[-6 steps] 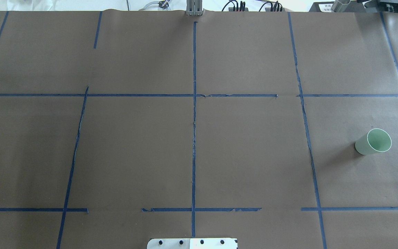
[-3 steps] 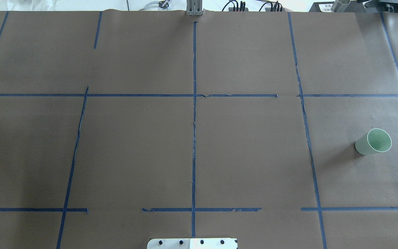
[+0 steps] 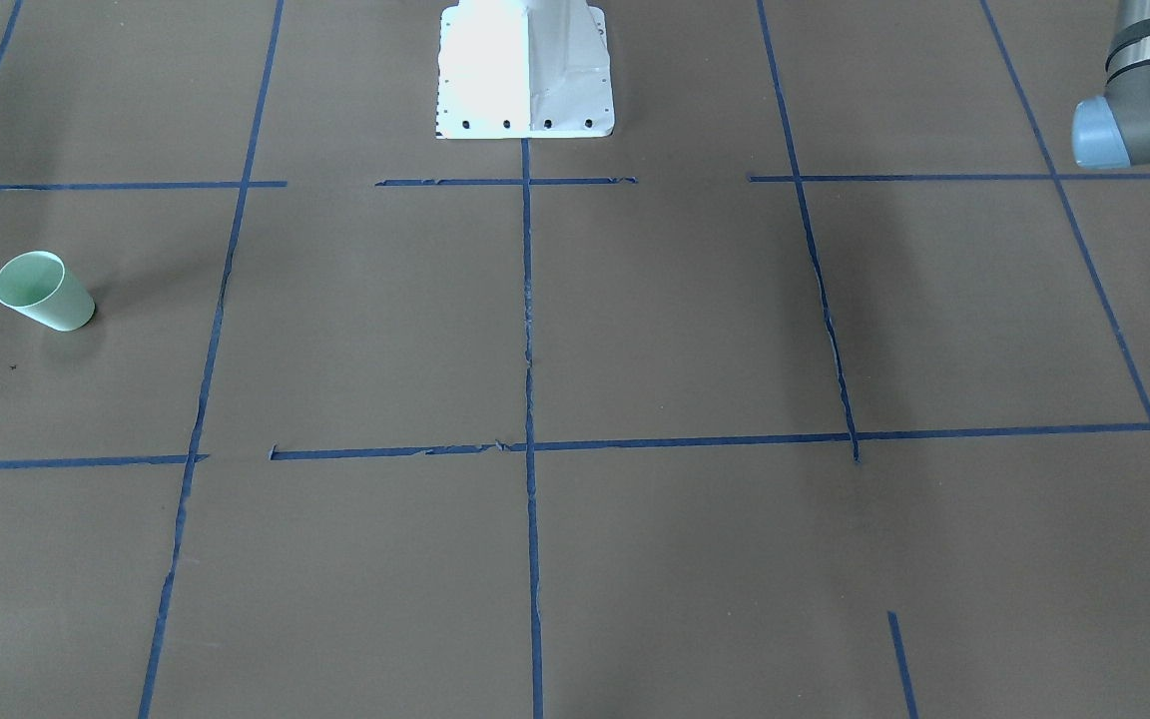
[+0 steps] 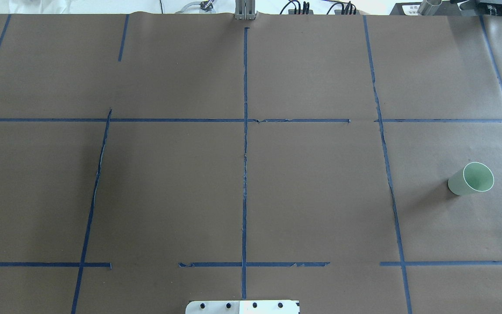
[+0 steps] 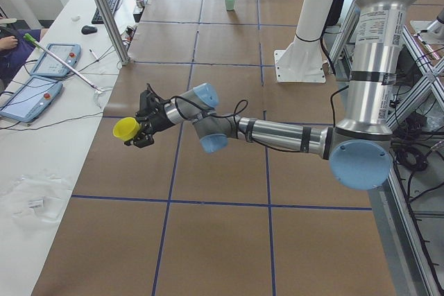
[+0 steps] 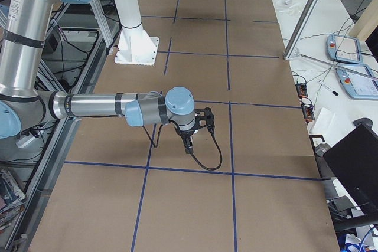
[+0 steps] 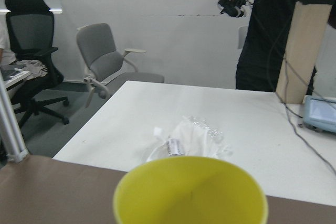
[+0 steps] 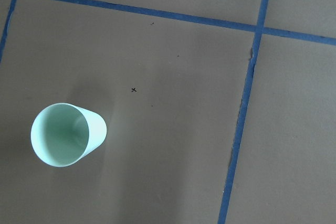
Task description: Transfer and stack yellow cup on green cup
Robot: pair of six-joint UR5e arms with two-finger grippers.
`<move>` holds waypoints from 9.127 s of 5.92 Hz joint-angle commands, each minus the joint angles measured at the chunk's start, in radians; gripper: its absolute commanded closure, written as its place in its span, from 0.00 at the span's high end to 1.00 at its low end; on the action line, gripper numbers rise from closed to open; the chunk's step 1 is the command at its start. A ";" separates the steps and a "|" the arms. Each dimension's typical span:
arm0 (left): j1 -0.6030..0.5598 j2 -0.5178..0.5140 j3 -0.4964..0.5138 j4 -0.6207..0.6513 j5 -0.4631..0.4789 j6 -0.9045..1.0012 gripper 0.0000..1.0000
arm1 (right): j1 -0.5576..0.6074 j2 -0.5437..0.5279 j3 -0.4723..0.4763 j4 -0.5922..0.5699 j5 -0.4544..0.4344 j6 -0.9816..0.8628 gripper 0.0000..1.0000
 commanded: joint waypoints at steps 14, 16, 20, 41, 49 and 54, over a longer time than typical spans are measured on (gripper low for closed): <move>0.827 -0.727 0.296 0.322 0.944 -0.112 0.66 | -0.541 1.484 -0.658 -0.493 -0.082 0.920 1.00; 0.828 -0.727 0.294 0.322 0.944 -0.114 0.66 | -0.575 1.515 -0.742 -0.491 -0.092 0.845 1.00; 0.828 -0.725 0.293 0.321 0.942 -0.114 0.66 | -0.644 1.522 -0.779 -0.543 -0.225 0.782 0.99; 0.766 -0.595 0.049 0.313 0.731 0.188 1.00 | -0.398 1.123 -0.062 -0.704 -0.072 0.731 0.00; 0.395 -0.429 -0.156 0.868 -0.274 0.110 1.00 | -0.296 0.403 0.277 -0.637 -0.167 0.167 0.00; 0.338 -0.337 -0.307 1.019 -0.484 0.039 1.00 | -0.296 0.246 0.068 -0.271 -0.133 0.160 0.00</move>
